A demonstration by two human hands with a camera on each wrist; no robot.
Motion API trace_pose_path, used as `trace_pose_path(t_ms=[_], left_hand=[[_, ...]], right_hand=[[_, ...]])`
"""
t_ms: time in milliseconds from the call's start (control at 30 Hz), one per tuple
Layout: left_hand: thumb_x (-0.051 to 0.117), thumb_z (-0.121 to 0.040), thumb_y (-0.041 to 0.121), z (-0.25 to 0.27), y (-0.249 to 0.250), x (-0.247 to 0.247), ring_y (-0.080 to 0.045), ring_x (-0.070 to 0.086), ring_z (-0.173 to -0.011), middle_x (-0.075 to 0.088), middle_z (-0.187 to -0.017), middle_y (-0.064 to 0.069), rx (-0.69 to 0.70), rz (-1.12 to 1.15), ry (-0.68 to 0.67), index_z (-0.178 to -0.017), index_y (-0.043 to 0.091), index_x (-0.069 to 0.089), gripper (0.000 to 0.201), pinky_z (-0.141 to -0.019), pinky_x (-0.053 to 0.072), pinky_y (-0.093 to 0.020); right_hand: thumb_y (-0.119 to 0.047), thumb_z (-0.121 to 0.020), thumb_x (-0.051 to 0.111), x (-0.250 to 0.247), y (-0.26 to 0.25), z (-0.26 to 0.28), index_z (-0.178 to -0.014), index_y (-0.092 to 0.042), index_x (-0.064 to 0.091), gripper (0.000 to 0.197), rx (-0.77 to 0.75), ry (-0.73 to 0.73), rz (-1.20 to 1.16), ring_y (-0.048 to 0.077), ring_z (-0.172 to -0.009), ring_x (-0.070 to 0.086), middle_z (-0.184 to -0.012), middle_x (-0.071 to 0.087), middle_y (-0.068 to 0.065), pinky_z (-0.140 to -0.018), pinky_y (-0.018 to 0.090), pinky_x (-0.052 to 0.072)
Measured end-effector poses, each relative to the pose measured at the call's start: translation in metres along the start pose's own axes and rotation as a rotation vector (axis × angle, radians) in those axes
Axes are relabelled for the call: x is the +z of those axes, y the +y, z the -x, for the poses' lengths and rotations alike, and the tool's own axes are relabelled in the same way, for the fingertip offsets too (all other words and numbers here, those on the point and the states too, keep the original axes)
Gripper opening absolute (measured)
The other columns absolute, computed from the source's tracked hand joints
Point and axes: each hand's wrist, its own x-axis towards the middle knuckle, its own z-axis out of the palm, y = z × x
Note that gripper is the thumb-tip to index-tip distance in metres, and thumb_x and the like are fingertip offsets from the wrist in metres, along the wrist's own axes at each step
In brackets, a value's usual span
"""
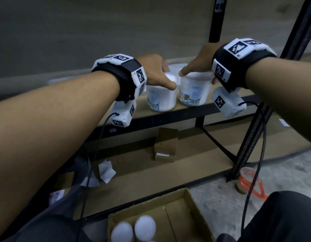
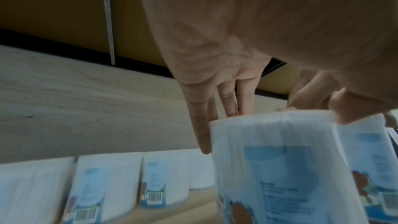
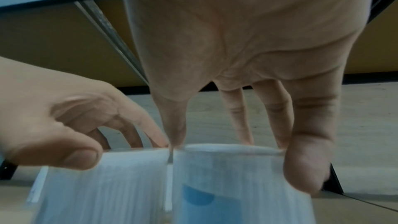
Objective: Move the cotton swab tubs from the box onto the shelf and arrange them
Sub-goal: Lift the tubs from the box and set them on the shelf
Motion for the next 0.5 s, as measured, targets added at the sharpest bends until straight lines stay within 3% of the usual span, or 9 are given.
trace_pose_path(t_ms=[67, 133, 233, 267, 367, 500], left_hand=[[0.07, -0.07, 0.054, -0.007, -0.001, 0.007, -0.018, 0.053, -0.094, 0.057, -0.107, 0.005, 0.004, 0.016, -0.008, -0.109, 0.024, 0.06, 0.05, -0.081, 0.043, -0.029], [0.071, -0.073, 0.052, -0.014, -0.003, 0.012, -0.017, 0.05, -0.091, 0.054, -0.104, 0.005, 0.011, 0.03, -0.004, -0.106, 0.025, 0.058, 0.044, -0.08, 0.041, -0.03], [0.07, -0.073, 0.053, -0.02, -0.007, 0.015, -0.018, 0.052, -0.094, 0.056, -0.107, 0.005, -0.002, 0.066, -0.023, -0.111, 0.023, 0.062, 0.05, -0.085, 0.043, -0.032], [0.069, -0.069, 0.056, -0.021, -0.007, 0.015, -0.019, 0.051, -0.091, 0.055, -0.103, 0.004, -0.01, 0.076, -0.038, -0.106, 0.023, 0.061, 0.05, -0.083, 0.042, -0.032], [0.061, -0.054, 0.065, -0.024, -0.01, 0.016, -0.015, 0.045, -0.085, 0.049, -0.095, 0.004, -0.027, 0.1, -0.068, -0.094, 0.027, 0.053, 0.056, -0.079, 0.036, -0.03], [0.068, -0.073, 0.059, -0.025, -0.018, 0.019, -0.016, 0.06, -0.106, 0.064, -0.116, 0.008, -0.034, 0.141, -0.034, -0.115, 0.025, 0.065, 0.054, -0.098, 0.048, -0.035]], right_hand=[[-0.058, -0.073, 0.075, 0.005, 0.0, -0.006, -0.089, -0.012, 0.054, 0.053, -0.012, -0.032, 0.01, 0.029, -0.079, 0.061, -0.091, 0.059, 0.008, -0.067, 0.035, 0.05], [-0.06, -0.074, 0.073, 0.009, -0.001, -0.01, -0.092, -0.015, 0.053, 0.052, -0.018, -0.039, 0.036, 0.027, -0.072, 0.059, -0.079, 0.055, 0.005, -0.061, 0.034, 0.047], [-0.069, -0.071, 0.069, 0.015, -0.001, -0.019, -0.088, -0.019, 0.052, 0.056, -0.03, 0.018, 0.126, 0.027, -0.075, 0.054, -0.066, 0.045, 0.002, -0.069, 0.035, 0.047], [-0.07, -0.071, 0.068, 0.016, -0.001, -0.02, -0.084, -0.017, 0.051, 0.057, -0.036, 0.028, 0.141, 0.027, -0.074, 0.054, -0.065, 0.045, 0.002, -0.072, 0.034, 0.047], [-0.069, -0.071, 0.069, 0.02, 0.001, -0.027, -0.069, -0.011, 0.052, 0.061, -0.04, 0.011, 0.101, 0.028, -0.069, 0.063, -0.064, 0.056, 0.003, -0.079, 0.039, 0.056], [-0.073, -0.068, 0.067, 0.019, 0.009, -0.029, -0.066, -0.013, 0.058, 0.061, -0.025, 0.006, 0.089, 0.027, -0.063, 0.067, -0.061, 0.065, 0.004, -0.079, 0.041, 0.058]])
